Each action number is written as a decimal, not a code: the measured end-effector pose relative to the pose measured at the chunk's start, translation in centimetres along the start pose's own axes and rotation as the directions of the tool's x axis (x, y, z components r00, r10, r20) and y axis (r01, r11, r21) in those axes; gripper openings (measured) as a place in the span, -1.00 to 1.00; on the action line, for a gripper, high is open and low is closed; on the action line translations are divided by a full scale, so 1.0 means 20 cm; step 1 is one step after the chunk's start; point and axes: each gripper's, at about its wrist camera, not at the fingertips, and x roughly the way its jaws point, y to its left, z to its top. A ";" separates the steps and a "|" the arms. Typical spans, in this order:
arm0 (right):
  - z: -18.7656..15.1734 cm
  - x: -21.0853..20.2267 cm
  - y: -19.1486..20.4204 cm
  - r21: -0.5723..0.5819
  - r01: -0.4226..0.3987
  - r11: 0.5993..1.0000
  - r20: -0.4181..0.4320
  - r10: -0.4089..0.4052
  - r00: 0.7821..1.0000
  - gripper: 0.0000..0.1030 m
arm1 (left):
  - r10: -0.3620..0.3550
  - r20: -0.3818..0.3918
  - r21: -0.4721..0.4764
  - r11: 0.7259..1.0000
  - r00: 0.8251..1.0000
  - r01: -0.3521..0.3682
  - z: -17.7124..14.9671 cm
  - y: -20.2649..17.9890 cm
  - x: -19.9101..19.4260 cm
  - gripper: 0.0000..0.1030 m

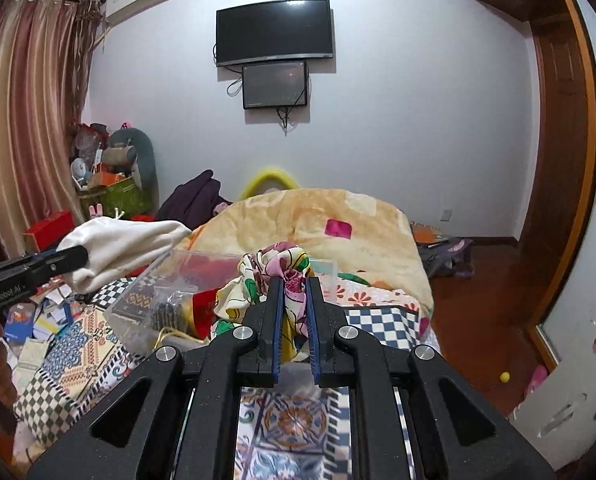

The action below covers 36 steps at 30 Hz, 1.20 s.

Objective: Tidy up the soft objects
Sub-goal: 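Lower the white bag into the clear box with the left tool while the right tool drops the scrunchie in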

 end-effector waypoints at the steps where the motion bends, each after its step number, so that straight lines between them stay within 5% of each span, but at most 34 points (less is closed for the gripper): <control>1: 0.00 0.02 0.00 -0.004 -0.001 1.000 -0.007 0.001 1.000 -0.81 | 0.000 -0.004 0.000 1.000 1.000 0.000 0.00 0.00 0.02 -0.64; 14: -0.09 0.29 0.01 -0.008 0.011 1.000 -0.139 -0.012 0.990 -0.81 | -0.002 -0.124 -0.015 1.000 0.992 0.000 -0.07 0.01 0.34 -0.64; 26: -0.13 0.31 0.05 -0.058 -0.015 0.998 -0.205 0.003 0.979 -0.72 | 0.001 -0.170 0.009 1.000 0.985 0.001 -0.13 -0.03 0.34 -0.60; 28: -0.13 0.29 0.05 -0.065 -0.016 0.998 -0.205 0.002 0.979 -0.58 | 0.002 -0.169 0.016 1.000 0.986 0.000 -0.13 -0.04 0.33 -0.59; 30: -0.13 0.27 0.05 -0.072 -0.005 0.997 -0.191 -0.009 0.982 -0.12 | 0.002 -0.164 0.021 1.000 0.986 0.002 -0.14 -0.04 0.30 -0.58; 36: -0.09 0.20 0.07 -0.090 -0.019 0.996 -0.157 0.005 0.988 -0.02 | -0.022 -0.139 0.015 1.000 0.990 0.024 -0.11 -0.04 0.23 -0.37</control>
